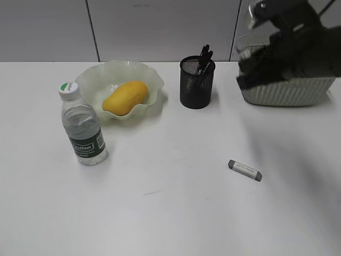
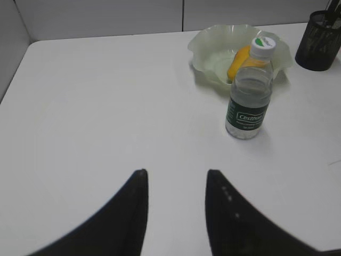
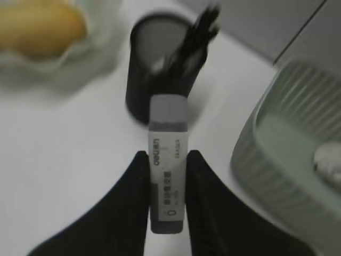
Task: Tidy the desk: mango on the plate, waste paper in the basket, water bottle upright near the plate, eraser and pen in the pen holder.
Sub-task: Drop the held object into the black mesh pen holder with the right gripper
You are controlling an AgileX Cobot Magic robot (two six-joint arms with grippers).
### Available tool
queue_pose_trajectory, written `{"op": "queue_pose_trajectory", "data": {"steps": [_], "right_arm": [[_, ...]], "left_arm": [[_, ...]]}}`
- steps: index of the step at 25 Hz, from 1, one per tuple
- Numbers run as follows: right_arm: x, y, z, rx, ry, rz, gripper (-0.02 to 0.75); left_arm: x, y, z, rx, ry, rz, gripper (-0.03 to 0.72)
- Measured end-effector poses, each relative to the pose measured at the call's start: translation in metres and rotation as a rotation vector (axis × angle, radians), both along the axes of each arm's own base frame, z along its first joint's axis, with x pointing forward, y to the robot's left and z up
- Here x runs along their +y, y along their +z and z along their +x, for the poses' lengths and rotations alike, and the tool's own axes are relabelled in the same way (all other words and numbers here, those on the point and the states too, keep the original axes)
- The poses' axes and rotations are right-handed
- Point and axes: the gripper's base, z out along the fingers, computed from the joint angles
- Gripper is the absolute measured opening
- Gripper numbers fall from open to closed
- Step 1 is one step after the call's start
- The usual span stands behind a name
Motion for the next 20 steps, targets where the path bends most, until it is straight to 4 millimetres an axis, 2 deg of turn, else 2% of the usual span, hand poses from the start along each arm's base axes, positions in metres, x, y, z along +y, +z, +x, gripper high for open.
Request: {"op": "queue_pose_trajectory", "data": {"steps": [3, 6, 10, 13, 16, 18, 20], "right_arm": [[0.017, 0.007, 0.042, -0.11, -0.016, 0.058, 0.168], [0.036, -0.009, 0.086, -0.092, -0.049, 0.099, 0.168], [0.055, -0.025, 0.124, -0.013, -0.049, 0.098, 0.168], [0.065, -0.034, 0.143, 0.038, -0.039, 0.084, 0.168], [0.07, -0.034, 0.153, 0.078, -0.029, 0.074, 0.195], [0.072, -0.03, 0.155, 0.096, -0.025, 0.076, 0.276], [0.073, -0.027, 0.155, 0.119, -0.021, 0.072, 0.414]], "left_arm": [[0.0, 0.0, 0.0, 0.0, 0.0, 0.0, 0.262], [0.0, 0.0, 0.0, 0.0, 0.0, 0.0, 0.256], [0.0, 0.0, 0.0, 0.0, 0.0, 0.0, 0.249], [0.0, 0.0, 0.0, 0.0, 0.0, 0.0, 0.246], [0.0, 0.0, 0.0, 0.0, 0.0, 0.0, 0.246], [0.0, 0.0, 0.0, 0.0, 0.0, 0.0, 0.246], [0.0, 0.0, 0.0, 0.0, 0.0, 0.0, 0.244]]}}
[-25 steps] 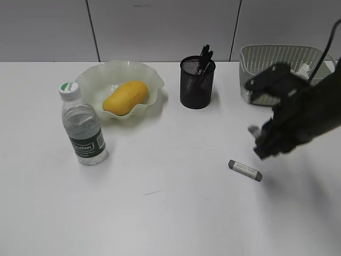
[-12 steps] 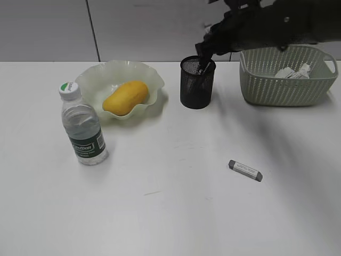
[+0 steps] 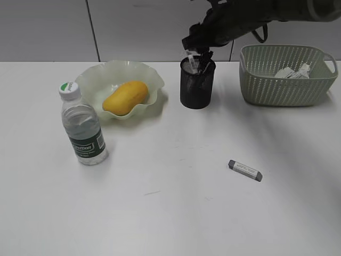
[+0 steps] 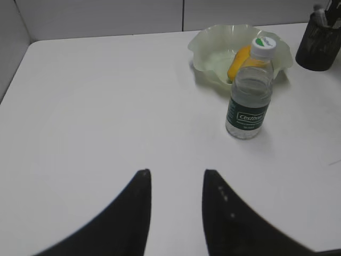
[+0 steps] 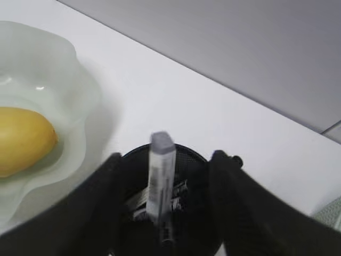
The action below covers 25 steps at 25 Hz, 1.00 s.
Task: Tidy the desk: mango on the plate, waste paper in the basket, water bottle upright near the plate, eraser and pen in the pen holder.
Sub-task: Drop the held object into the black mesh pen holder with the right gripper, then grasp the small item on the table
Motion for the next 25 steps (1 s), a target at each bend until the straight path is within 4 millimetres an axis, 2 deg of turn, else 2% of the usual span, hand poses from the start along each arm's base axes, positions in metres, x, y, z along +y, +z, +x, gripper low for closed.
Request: {"op": "queue_pose_trajectory", "data": {"steps": [1, 3, 7, 9, 12, 14, 17, 20, 25], "right_arm": [[0.0, 0.0, -0.001, 0.022, 0.004, -0.006, 0.473], [-0.001, 0.001, -0.006, 0.077, 0.017, -0.028, 0.522], [-0.009, 0.016, -0.027, 0.183, 0.048, -0.084, 0.491], [-0.018, 0.028, -0.048, 0.225, 0.061, -0.113, 0.451], [-0.039, 0.04, -0.096, 0.293, 0.059, -0.146, 0.393], [-0.059, 0.041, -0.139, 0.338, 0.028, -0.155, 0.374], [-0.092, 0.053, -0.209, 0.357, -0.028, -0.131, 0.365], [-0.119, 0.054, -0.272, 0.39, -0.053, -0.117, 0.362], [-0.153, 0.062, -0.35, 0.32, -0.062, -0.064, 0.361]], "left_arm": [[0.0, 0.0, 0.0, 0.0, 0.0, 0.0, 0.244], [0.0, 0.0, 0.0, 0.0, 0.0, 0.0, 0.244], [0.0, 0.0, 0.0, 0.0, 0.0, 0.0, 0.244], [0.0, 0.0, 0.0, 0.0, 0.0, 0.0, 0.243], [0.0, 0.0, 0.0, 0.0, 0.0, 0.0, 0.243], [0.0, 0.0, 0.0, 0.0, 0.0, 0.0, 0.243], [0.0, 0.0, 0.0, 0.0, 0.0, 0.0, 0.243], [0.0, 0.0, 0.0, 0.0, 0.0, 0.0, 0.243], [0.0, 0.0, 0.001, 0.007, 0.0, 0.002, 0.243]]}}
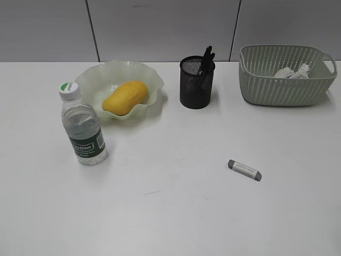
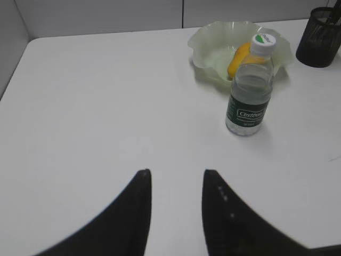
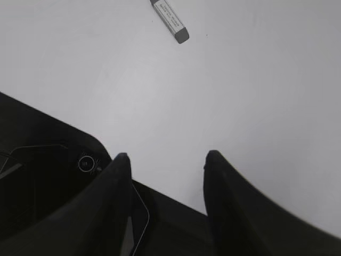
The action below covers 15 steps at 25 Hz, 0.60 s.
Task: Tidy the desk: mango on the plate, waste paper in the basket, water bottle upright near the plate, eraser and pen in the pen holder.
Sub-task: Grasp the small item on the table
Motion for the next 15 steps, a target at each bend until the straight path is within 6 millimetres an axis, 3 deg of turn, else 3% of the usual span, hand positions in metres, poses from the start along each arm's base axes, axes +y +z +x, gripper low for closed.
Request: {"op": "queue_pose_trajectory", "data": {"steps": [4, 9, 15], "right_arm": [[-0.02, 0.01, -0.044, -0.175, -0.001, 0.07, 0.357], [-0.04, 0.021, -0.087, -0.425, -0.006, 0.165, 0.319], [-0.052, 0.01, -0.11, -0.494, -0.037, 0.2, 0.265]], "left_arm": [[-0.004, 0.0, 0.013, 0.071, -0.025, 0.053, 0.242], [-0.021, 0.008, 0.043, 0.164, -0.143, 0.125, 0.241], [-0.048, 0.027, 0.1, 0.164, -0.322, 0.19, 0.241]]}}
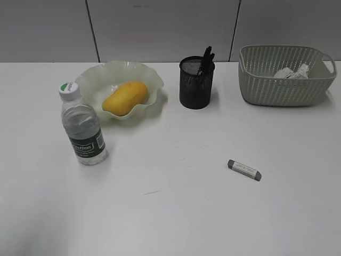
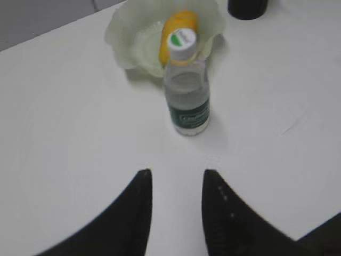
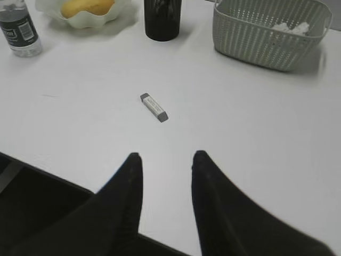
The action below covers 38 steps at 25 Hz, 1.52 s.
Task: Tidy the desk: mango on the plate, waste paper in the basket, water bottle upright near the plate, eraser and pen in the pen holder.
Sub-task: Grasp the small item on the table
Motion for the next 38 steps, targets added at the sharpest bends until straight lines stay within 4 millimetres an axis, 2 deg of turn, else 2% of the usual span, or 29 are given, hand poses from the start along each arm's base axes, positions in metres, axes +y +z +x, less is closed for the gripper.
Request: {"op": "queue_pose_trajectory", "data": {"steps": [4, 6, 8, 11, 15, 19, 21, 24, 27, 30, 33, 38], "right_arm": [[-0.002, -0.001, 0.001, 0.014, -0.032, 0.011, 0.262], [-0.002, -0.002, 0.001, 0.016, -0.035, 0.012, 0.262], [-0.002, -0.002, 0.001, 0.016, -0.036, 0.012, 0.262], [-0.002, -0.002, 0.001, 0.016, -0.036, 0.012, 0.262], [-0.002, -0.002, 0.001, 0.017, -0.036, 0.013, 0.26], [-0.002, -0.002, 0.001, 0.017, -0.037, 0.013, 0.259], [-0.002, -0.002, 0.001, 0.017, -0.037, 0.013, 0.258], [-0.002, -0.002, 0.001, 0.017, -0.037, 0.013, 0.258], [-0.002, -0.002, 0.001, 0.017, -0.037, 0.014, 0.258], [-0.002, -0.002, 0.001, 0.017, -0.037, 0.014, 0.258], [-0.002, -0.002, 0.001, 0.017, -0.037, 0.014, 0.258], [-0.002, -0.002, 0.001, 0.017, -0.037, 0.014, 0.258]], "left_arm": [[-0.026, 0.006, 0.049, 0.048, -0.117, 0.016, 0.241], [-0.045, 0.001, 0.076, 0.102, -0.179, 0.041, 0.241], [-0.07, -0.001, 0.097, 0.117, -0.261, 0.08, 0.241], [-0.124, -0.01, 0.121, 0.121, -0.431, 0.191, 0.241], [-0.192, -0.036, 0.15, 0.151, -0.581, 0.296, 0.241], [-0.238, -0.077, 0.179, 0.248, -0.722, 0.37, 0.246], [-0.256, -0.101, 0.188, 0.306, -0.812, 0.39, 0.267], [-0.285, -0.125, 0.191, 0.289, -0.972, 0.431, 0.329], [-0.314, -0.141, 0.191, 0.227, -1.045, 0.454, 0.374], [-0.337, -0.153, 0.194, 0.167, -1.063, 0.451, 0.384], [-0.351, -0.166, 0.2, 0.153, -1.066, 0.442, 0.386], [-0.363, -0.183, 0.208, 0.164, -1.058, 0.415, 0.384]]}}
